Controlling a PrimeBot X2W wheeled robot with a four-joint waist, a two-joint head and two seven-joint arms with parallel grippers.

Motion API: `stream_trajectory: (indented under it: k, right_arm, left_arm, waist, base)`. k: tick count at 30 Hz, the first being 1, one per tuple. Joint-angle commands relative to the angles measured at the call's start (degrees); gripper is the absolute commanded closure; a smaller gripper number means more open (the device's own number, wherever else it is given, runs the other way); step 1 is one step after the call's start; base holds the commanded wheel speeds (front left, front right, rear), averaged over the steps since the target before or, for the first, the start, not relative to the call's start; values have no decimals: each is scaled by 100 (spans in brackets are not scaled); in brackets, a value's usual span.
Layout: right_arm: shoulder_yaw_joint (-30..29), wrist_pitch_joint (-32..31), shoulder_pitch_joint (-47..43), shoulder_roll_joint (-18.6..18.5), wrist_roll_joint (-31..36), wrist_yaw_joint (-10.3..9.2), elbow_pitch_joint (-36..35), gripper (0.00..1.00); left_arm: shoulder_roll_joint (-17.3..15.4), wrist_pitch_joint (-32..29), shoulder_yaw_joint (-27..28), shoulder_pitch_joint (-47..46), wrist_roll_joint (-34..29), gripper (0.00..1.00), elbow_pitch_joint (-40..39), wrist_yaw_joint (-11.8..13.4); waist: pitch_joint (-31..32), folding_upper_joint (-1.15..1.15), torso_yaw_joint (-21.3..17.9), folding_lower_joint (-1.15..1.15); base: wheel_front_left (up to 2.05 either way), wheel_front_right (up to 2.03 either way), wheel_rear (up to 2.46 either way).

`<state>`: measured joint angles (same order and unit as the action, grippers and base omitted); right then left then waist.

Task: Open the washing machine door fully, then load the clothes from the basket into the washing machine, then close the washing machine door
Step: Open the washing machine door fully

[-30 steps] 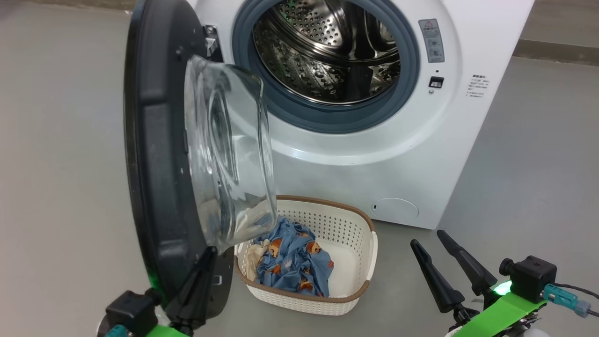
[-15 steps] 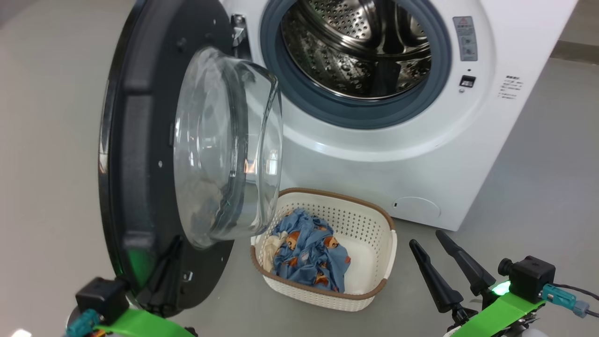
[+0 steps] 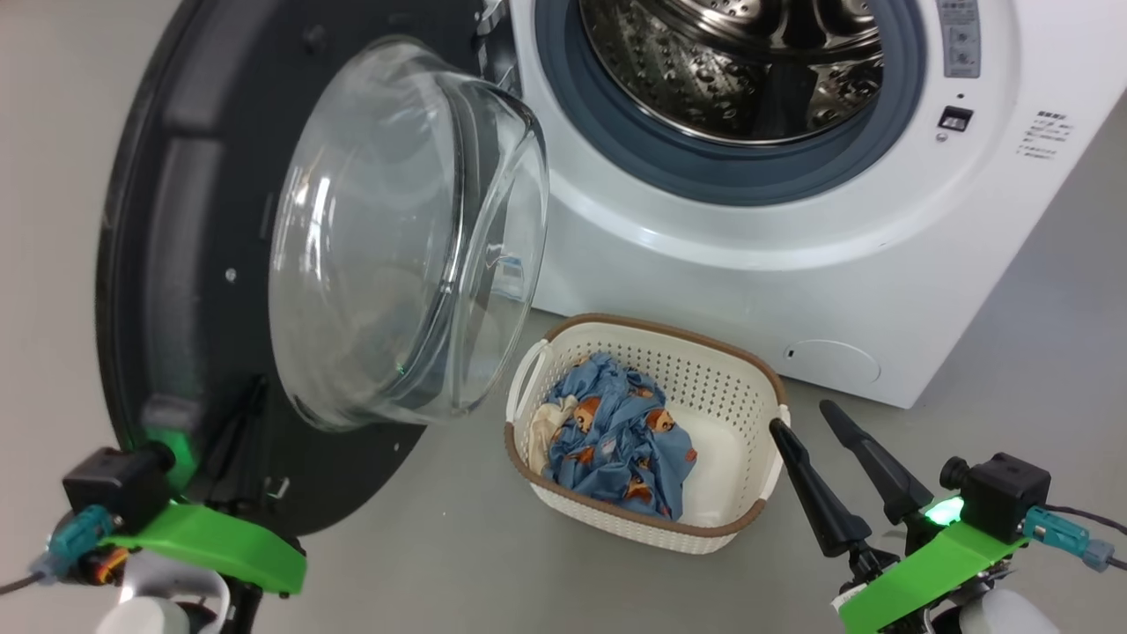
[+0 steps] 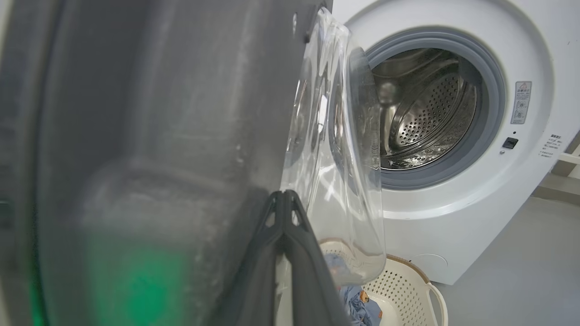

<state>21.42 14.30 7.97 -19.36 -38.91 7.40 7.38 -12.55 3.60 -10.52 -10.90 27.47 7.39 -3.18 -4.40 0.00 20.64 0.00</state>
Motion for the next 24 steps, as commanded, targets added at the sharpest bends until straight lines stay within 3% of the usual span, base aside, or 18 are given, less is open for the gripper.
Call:
stream_trajectory:
  k: [1,13,24]
  right_arm:
    - [68,70,160,-23,64,9,-165,0]
    - [108,70,403,-86,74,9,-178,0]
    - [156,70,645,-167,79,9,-198,0]
  left_arm:
    - [-271,-38,333,-315,51,100,9,97]
    - [-514,-171,543,-933,244,100,702,40]
    - [-795,-127,533,-1738,286,100,1715,-162]
  waist:
    - [-137,0,116,0]
    - [-508,0,362,0]
    - [-808,0,542,0]
  base:
    - [0,0,0]
    - [0,0,0]
    - [0,0,0]
